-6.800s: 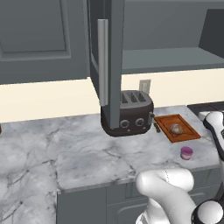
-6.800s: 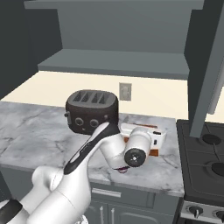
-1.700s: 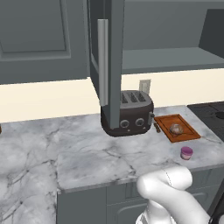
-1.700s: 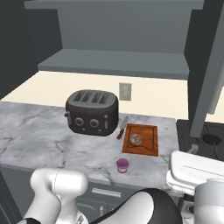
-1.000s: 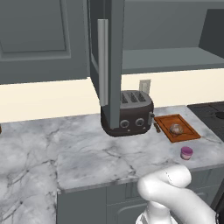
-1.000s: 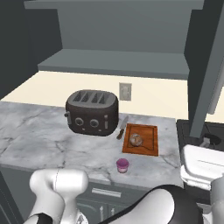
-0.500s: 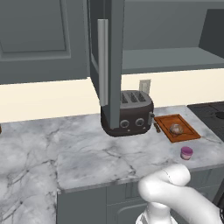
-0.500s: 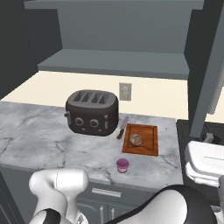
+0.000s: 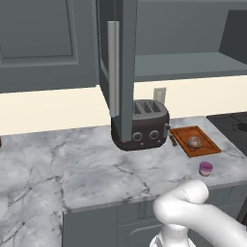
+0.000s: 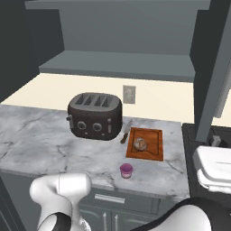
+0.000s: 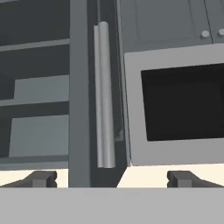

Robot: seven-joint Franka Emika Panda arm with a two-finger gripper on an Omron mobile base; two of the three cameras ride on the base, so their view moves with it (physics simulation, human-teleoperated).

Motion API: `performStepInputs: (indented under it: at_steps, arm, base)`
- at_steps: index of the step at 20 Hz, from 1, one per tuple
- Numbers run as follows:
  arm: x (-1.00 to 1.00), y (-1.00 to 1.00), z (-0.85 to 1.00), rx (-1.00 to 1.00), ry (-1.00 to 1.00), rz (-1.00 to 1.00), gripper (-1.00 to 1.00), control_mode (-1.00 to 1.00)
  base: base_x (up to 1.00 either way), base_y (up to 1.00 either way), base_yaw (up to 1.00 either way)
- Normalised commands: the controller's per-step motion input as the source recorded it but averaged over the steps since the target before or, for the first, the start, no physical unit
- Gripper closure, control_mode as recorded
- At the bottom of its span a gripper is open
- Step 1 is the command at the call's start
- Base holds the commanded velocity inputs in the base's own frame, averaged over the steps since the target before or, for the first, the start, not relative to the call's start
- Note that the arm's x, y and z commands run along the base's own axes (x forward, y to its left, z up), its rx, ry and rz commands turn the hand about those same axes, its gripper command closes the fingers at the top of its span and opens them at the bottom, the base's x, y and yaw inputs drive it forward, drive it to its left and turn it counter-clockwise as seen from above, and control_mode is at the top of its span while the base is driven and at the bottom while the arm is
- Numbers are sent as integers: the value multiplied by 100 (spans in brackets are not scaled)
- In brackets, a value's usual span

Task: Pick the bread, place it on the cutting board, pick the jam, place it on the counter, and close the cabinet.

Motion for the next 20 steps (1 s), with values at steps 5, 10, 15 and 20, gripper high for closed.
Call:
performStepInputs:
  at_steps: [5, 10, 15, 20]
  arm:
    - [0, 0, 4, 0, -3, 11, -100, -100]
    - [0, -2, 0, 0, -2, 11, -100, -100]
    - [9, -9, 0, 0, 0, 8, -100, -100]
    - [6, -6, 0, 0, 0, 9, -100, -100]
  base:
    - [0, 0, 0]
    - [0, 0, 0]
    - [0, 0, 0]
    - [0, 0, 0]
